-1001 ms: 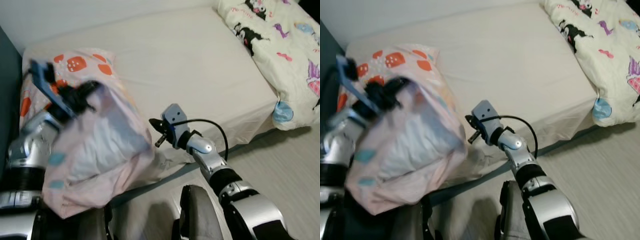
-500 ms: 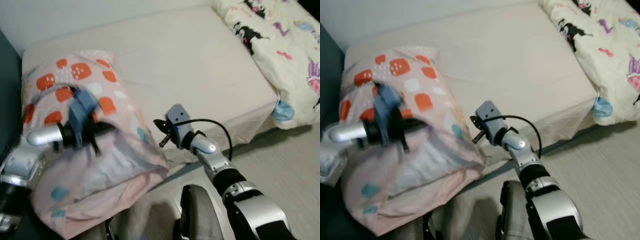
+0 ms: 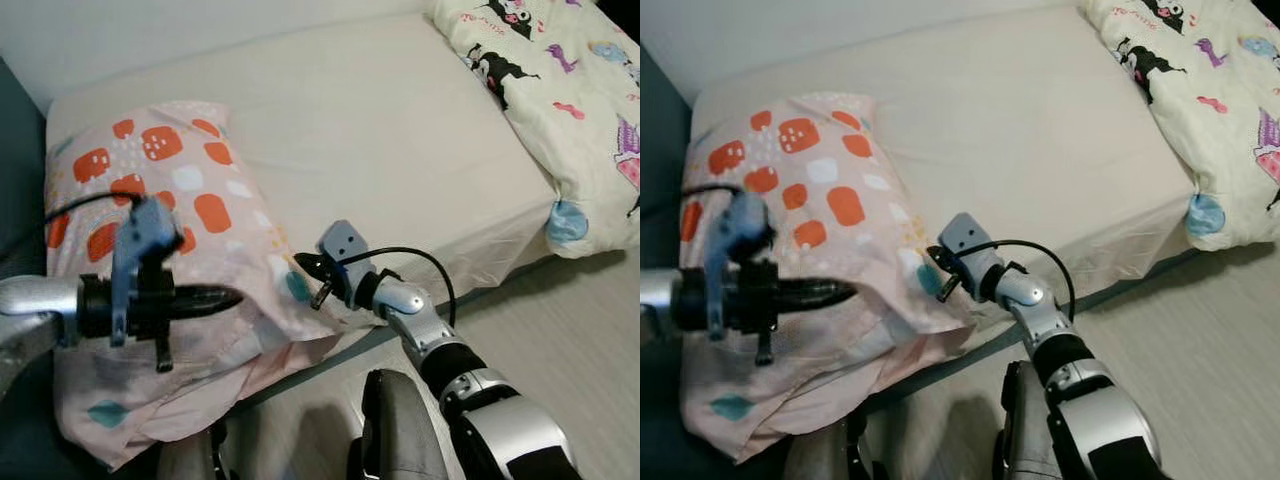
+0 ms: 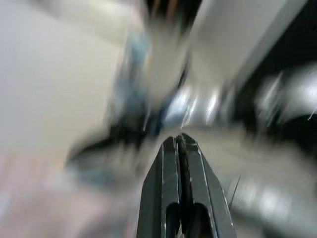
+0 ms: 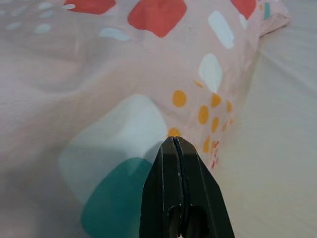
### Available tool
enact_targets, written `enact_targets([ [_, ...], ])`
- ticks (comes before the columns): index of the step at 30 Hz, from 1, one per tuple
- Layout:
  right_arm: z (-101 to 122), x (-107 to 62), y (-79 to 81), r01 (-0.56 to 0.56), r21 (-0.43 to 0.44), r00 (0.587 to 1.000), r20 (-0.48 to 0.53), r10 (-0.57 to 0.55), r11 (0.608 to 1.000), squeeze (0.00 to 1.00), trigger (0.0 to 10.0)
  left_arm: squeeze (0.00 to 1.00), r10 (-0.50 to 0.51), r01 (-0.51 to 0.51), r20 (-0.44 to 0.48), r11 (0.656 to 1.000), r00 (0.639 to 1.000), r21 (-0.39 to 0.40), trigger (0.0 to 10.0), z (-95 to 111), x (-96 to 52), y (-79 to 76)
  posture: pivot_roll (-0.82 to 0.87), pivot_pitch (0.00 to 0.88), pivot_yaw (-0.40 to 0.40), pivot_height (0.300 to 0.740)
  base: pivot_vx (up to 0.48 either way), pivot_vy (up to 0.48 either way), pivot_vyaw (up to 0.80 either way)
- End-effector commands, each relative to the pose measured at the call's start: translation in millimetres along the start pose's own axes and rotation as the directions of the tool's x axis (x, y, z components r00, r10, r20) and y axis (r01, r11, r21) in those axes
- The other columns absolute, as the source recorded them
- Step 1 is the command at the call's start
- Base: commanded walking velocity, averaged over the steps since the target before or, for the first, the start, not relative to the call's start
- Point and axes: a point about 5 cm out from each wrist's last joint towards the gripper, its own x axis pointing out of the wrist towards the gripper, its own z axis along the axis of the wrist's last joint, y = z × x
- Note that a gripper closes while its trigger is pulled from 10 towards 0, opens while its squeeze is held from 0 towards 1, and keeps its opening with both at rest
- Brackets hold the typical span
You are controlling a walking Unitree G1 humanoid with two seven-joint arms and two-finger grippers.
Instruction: Clean up the room
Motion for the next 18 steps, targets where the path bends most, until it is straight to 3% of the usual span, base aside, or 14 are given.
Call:
enact_targets([
  [1,-2.8,1.4,5.8,-0.024,0.024,1.0,-0.006,0.024,0.999,0.0,10.0,0.0,-0.014,0.017,0.109,1.0,0.994,-0.023,10.0,8.0,0.9,-3.3,0.05,0.3,-0.058,0.567,0.0,0.0,0.0],
  [2,-2.8,1.4,5.8,-0.024,0.024,1.0,-0.006,0.024,0.999,0.0,10.0,0.0,-0.014,0.017,0.109,1.0,0.994,-0.023,10.0,8.0,0.9,-3.3,0.05,0.3,-0.058,0.567,0.0,0.0,0.0],
  [3,-3.3,2.0,6.4,-0.025,0.035,1.0,-0.011,0.025,0.999,0.0,10.0,0.0,0.069,-0.068,0.082,0.998,0.994,-0.016,10.0,0.1,1.0,6.7,0.05,0.302,-0.057,0.567,0.0,0.0,0.0],
  [4,-3.4,2.8,8.4,-0.04,0.046,0.999,-0.012,0.04,0.998,0.0,10.0,0.0,0.2,-0.197,-0.068,0.979,0.977,0.054,10.0,-21.7,0.9,21.7,0.04,0.301,-0.059,0.567,0.0,0.0,0.0],
  [5,-3.4,2.8,8.4,-0.04,0.046,0.999,-0.012,0.04,0.998,0.0,10.0,0.0,0.2,-0.197,-0.068,0.979,0.977,0.054,10.0,-21.7,0.9,21.7,0.04,0.301,-0.059,0.567,0.0,0.0,0.0],
  [6,-2.8,3.8,12.8,-0.082,0.049,0.997,-0.005,0.082,0.995,0.0,10.0,0.0,0.292,-0.257,-0.255,0.953,0.922,0.159,10.0,-48.9,-2.4,31.0,0.04,0.302,-0.061,0.567,0.0,0.0,0.0],
  [7,-2.8,3.8,12.8,-0.082,0.049,0.997,-0.005,0.082,0.995,0.0,10.0,0.0,0.292,-0.257,-0.255,0.953,0.922,0.159,10.0,-48.9,-2.4,31.0,0.04,0.302,-0.061,0.567,0.0,0.0,0.0],
  [9,0.4,4.8,24.4,-0.202,0.031,0.979,0.02,0.201,0.979,0.0,10.0,0.0,0.368,-0.255,-0.477,0.924,0.798,0.285,10.0,-90.2,-13.3,35.9,0.04,0.303,-0.063,0.567,0.0,0.0,0.0],
  [12,3.9,4.7,31.5,-0.281,0.014,0.959,0.039,0.28,0.96,0.0,10.0,0.0,0.42,-0.295,-0.495,0.903,0.761,0.313,10.0,-103.2,-17.3,38.3,0.03,0.305,-0.067,0.567,0.0,0.0,0.0],
  [13,12.9,5.0,35.7,-0.351,0.004,0.934,0.076,0.35,0.936,0.0,10.0,0.0,0.545,-0.426,-0.423,0.835,0.723,0.348,10.0,-112.0,-16.6,48.9,0.03,0.307,-0.069,0.567,0.0,0.0,0.0],
  [14,12.9,5.0,35.7,-0.351,0.004,0.934,0.076,0.35,0.936,0.0,10.0,0.0,0.545,-0.426,-0.423,0.835,0.723,0.348,10.0,-112.0,-16.6,48.9,0.03,0.307,-0.069,0.567,0.0,0.0,0.0],
  [15,17.2,5.6,36.2,-0.369,0.002,0.926,0.09,0.367,0.93,0.0,10.0,0.0,0.58,-0.473,-0.398,0.813,0.711,0.34,9.0,-115.7,-15.4,51.8,0.03,0.307,-0.072,0.567,0.0,0.0,0.0],
  [17,17.2,5.6,36.2,-0.369,0.002,0.926,0.09,0.367,0.93,0.0,10.0,0.0,0.58,-0.473,-0.398,0.813,0.711,0.34,9.0,-115.7,-15.4,51.8,0.03,0.307,-0.072,0.567,0.0,0.0,0.0],
  [18,22.3,7.0,35.6,-0.379,0.002,0.92,0.107,0.377,0.925,0.0,3.7,0.0,0.586,-0.482,-0.399,0.809,0.705,0.336,1.9,-120.2,-13.6,51.8,0.02,0.31,-0.074,0.567,0.0,0.0,0.0],
])
